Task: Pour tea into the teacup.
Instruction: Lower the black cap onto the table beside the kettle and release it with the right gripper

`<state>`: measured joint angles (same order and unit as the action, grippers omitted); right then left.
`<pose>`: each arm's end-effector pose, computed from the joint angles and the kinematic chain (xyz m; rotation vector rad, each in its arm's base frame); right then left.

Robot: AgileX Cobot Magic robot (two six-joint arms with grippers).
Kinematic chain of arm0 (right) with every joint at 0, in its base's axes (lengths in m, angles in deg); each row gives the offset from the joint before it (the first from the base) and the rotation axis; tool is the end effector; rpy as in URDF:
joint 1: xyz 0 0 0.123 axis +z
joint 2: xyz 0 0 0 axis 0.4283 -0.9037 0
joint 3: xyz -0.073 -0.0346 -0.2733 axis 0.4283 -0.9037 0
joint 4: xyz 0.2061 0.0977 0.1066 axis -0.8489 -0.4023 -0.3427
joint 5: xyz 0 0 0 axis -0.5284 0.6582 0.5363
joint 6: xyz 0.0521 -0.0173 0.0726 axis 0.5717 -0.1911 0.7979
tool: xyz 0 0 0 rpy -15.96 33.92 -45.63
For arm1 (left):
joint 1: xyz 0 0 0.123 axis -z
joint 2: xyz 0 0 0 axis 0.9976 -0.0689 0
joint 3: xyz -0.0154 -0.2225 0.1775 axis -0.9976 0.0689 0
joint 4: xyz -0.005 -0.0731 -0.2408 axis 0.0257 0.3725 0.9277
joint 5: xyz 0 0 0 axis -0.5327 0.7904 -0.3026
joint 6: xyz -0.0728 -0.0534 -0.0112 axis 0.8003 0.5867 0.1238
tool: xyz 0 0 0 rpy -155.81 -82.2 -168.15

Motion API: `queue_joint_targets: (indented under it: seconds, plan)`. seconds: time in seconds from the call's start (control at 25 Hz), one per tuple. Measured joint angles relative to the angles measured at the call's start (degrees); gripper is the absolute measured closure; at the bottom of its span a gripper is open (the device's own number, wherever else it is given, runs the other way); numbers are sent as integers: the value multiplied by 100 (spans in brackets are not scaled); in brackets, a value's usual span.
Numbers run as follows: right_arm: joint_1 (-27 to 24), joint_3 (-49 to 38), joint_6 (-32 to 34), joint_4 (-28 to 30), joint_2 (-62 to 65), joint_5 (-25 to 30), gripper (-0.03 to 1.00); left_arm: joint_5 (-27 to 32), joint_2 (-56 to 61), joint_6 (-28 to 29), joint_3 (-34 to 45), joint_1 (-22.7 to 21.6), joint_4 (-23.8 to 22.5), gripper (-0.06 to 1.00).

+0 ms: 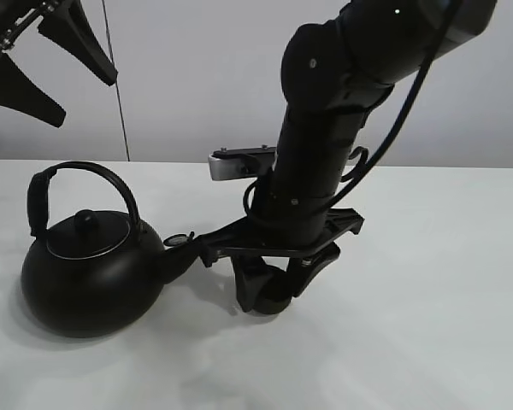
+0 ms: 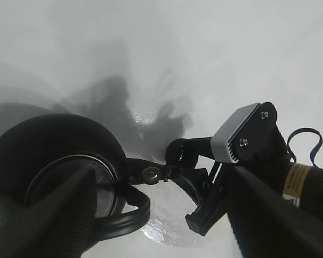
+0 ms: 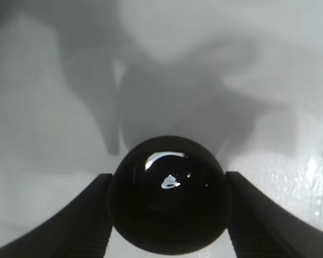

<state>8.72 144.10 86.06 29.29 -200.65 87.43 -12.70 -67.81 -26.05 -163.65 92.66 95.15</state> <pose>0.3341 0.2329 0.1302 -0.7432 2.8435 0.2005 0.3512 -0.0909 0.2792 0.0027 2.6864 -0.8933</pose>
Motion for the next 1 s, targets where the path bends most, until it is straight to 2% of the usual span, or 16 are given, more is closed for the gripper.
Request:
queue_joint_targets:
  seconds: [0.16,0.36,0.64,0.8,1.0]
  plan:
    - [0,411,184,223,-246,136,57,-2,0,0,0,0,0,45]
    - [0,497,457,656,-307,381,57,-2,0,0,0,0,0,45]
    - [0,514,496,629,-307,420,57,-6,0,0,0,0,0,45]
    - [0,514,508,552,-280,462,49,-6,0,0,0,0,0,45]
    - [0,514,636,552,-269,513,47,-6,0,0,0,0,0,45]
